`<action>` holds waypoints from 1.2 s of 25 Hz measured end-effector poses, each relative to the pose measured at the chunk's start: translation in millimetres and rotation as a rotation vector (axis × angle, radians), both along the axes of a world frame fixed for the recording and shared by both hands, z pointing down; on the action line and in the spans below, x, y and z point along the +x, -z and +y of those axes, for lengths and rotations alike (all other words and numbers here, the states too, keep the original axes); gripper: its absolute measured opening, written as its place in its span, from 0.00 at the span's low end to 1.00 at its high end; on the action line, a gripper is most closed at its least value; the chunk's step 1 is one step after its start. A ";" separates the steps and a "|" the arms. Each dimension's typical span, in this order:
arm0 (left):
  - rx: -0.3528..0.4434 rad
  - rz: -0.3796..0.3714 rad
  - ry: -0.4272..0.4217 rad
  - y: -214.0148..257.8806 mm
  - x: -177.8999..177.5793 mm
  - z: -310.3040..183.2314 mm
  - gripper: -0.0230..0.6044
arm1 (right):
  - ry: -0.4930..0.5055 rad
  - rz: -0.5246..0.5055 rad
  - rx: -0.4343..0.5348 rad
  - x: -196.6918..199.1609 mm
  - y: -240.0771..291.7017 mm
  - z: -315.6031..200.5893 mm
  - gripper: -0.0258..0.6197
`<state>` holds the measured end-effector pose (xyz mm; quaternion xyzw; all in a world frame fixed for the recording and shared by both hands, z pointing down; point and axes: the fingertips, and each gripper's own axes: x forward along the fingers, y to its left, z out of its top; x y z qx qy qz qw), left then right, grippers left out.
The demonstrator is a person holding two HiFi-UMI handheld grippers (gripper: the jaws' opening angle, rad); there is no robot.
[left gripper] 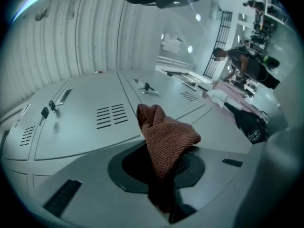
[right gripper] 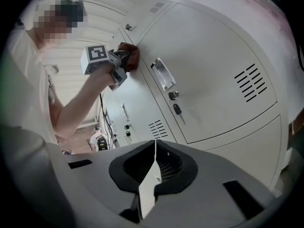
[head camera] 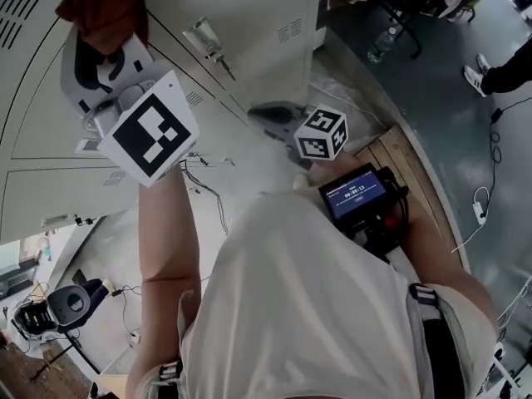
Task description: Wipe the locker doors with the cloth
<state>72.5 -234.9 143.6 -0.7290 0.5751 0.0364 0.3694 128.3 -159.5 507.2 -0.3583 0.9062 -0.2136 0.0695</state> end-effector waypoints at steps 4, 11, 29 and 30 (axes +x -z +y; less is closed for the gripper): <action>-0.107 -0.137 0.010 -60.8 17.4 -5.6 0.15 | 0.023 -0.021 -0.034 -0.5 -17.1 7.4 0.07; -0.316 -0.149 -0.041 -165.6 17.5 -11.5 0.15 | 0.066 -0.034 -0.088 -11.5 -39.0 14.8 0.07; -0.945 0.244 -0.282 -350.1 -99.6 92.5 0.15 | 0.020 0.031 0.003 -21.2 -14.9 38.6 0.07; -0.972 0.262 -0.278 -360.7 -109.6 103.8 0.15 | 0.014 0.029 -0.004 -23.8 -16.7 46.1 0.07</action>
